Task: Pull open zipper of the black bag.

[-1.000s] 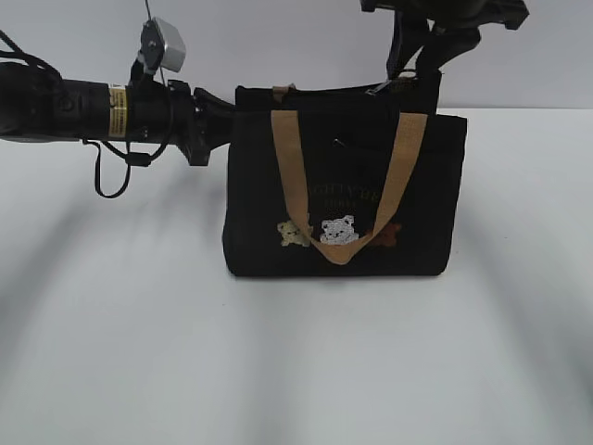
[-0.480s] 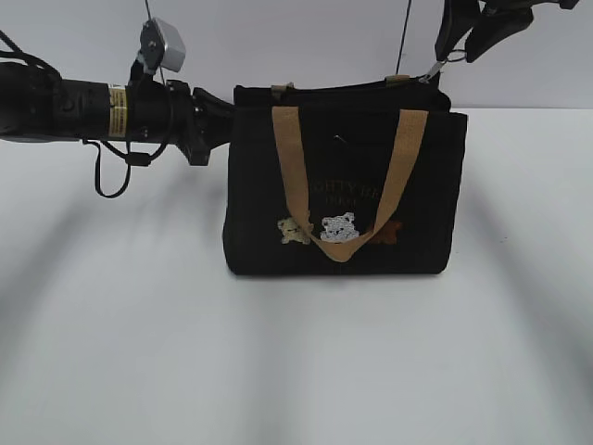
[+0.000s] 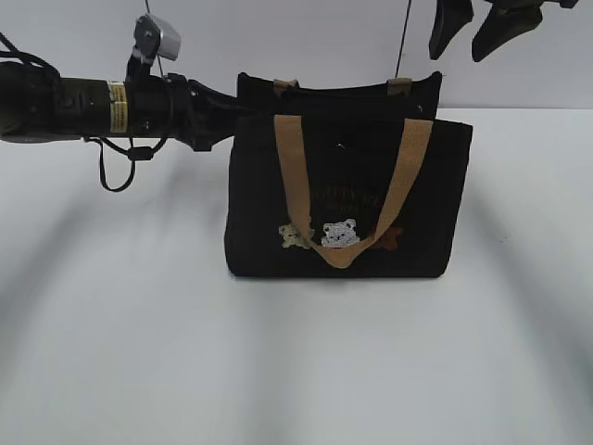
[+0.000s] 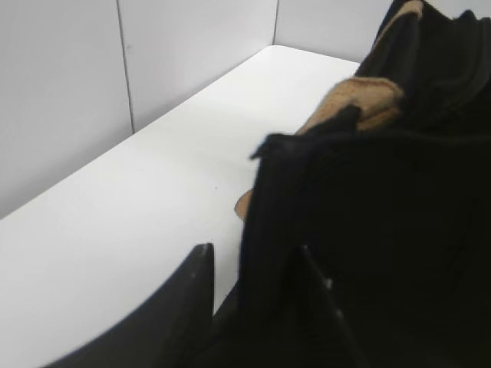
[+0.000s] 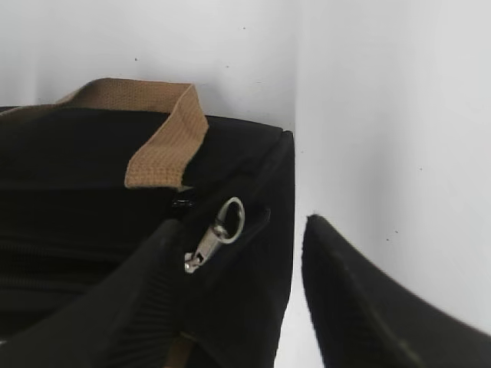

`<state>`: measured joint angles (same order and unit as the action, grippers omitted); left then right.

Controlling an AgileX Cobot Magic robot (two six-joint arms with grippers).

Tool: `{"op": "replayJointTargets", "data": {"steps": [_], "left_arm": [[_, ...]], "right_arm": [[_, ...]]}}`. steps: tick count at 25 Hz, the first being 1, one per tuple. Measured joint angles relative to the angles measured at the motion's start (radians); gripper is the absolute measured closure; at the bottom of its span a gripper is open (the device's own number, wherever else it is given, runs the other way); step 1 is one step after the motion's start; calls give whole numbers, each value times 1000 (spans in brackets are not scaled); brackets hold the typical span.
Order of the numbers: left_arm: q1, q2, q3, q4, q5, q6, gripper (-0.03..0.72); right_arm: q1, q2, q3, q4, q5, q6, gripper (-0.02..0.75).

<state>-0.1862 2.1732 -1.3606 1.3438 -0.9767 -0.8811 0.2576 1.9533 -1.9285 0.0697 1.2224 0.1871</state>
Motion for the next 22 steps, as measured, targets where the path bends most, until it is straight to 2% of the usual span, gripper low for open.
{"op": "replayJointTargets", "data": {"steps": [2,4,9,12,15,18,21,22], "left_arm": [[0,-7,0,1,20,-48,344],[0,-30,0,20,47,-101,297],[0,-127,0,126,179,-327,268],[-1,-195,0,227,360,-463,258],[-5,-248,0,254,631,-606,230],[-5,-280,2,205,939,-715,214],[-4,-282,6,69,1154,-728,193],[-4,-284,10,-3,1188,-693,185]], "right_arm": [[0,-3,0,6,0,-6,316],[0,-12,0,11,0,-14,297],[0,-52,0,14,0,-54,288],[0,-77,0,16,1,-84,287],[0,-101,0,16,1,-100,287],[0,-123,0,16,1,-104,287],[0,-140,0,16,1,-107,287],[0,-142,0,16,1,-111,287]]}}
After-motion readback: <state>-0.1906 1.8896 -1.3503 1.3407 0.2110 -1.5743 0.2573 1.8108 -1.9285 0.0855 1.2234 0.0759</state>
